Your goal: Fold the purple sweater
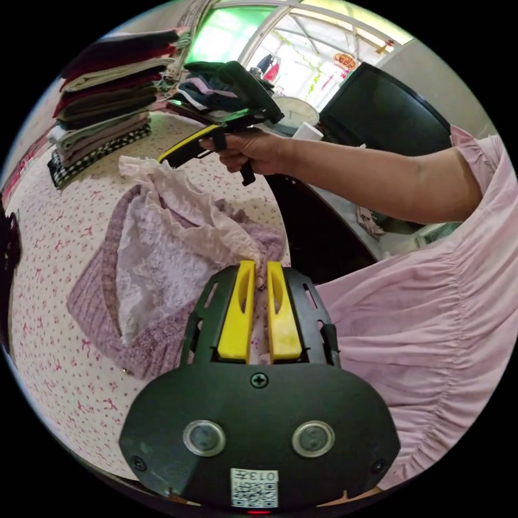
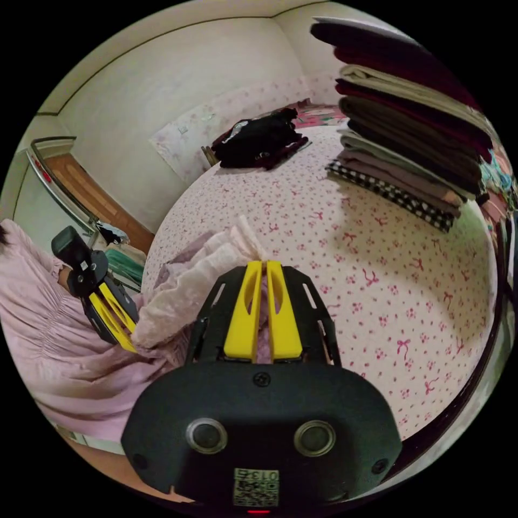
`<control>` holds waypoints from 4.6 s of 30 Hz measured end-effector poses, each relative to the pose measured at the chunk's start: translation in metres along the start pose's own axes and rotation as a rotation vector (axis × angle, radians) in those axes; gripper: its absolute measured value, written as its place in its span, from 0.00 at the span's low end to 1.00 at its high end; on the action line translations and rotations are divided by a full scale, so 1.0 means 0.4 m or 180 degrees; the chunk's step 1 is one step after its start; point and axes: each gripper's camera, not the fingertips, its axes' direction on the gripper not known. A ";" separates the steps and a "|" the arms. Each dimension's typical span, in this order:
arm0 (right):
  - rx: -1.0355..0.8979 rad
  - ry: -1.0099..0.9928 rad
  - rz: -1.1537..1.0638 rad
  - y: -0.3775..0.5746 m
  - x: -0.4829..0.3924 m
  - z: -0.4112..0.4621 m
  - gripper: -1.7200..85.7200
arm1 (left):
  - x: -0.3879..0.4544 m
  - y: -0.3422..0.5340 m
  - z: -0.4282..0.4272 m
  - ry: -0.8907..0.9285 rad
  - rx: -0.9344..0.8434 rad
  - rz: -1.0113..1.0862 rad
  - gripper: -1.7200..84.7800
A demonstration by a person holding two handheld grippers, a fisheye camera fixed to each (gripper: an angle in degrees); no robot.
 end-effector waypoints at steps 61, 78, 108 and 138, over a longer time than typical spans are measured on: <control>-0.0656 0.0792 0.0466 0.480 0.147 -0.205 0.07 | -0.010 -0.091 0.093 -0.1657 0.0084 -0.1019 0.10; -0.0030 0.1424 0.0528 0.557 0.015 -0.367 0.04 | -0.045 -0.032 0.095 -0.2030 0.0089 -0.0863 0.09; 0.0214 -0.0283 0.1529 0.716 0.172 -0.019 0.16 | -0.537 0.491 0.049 0.0361 0.0795 -0.2128 0.21; 0.0369 -0.0530 0.0769 0.301 0.138 0.194 0.05 | -0.567 0.586 -0.156 -0.0368 0.0859 -0.1958 0.14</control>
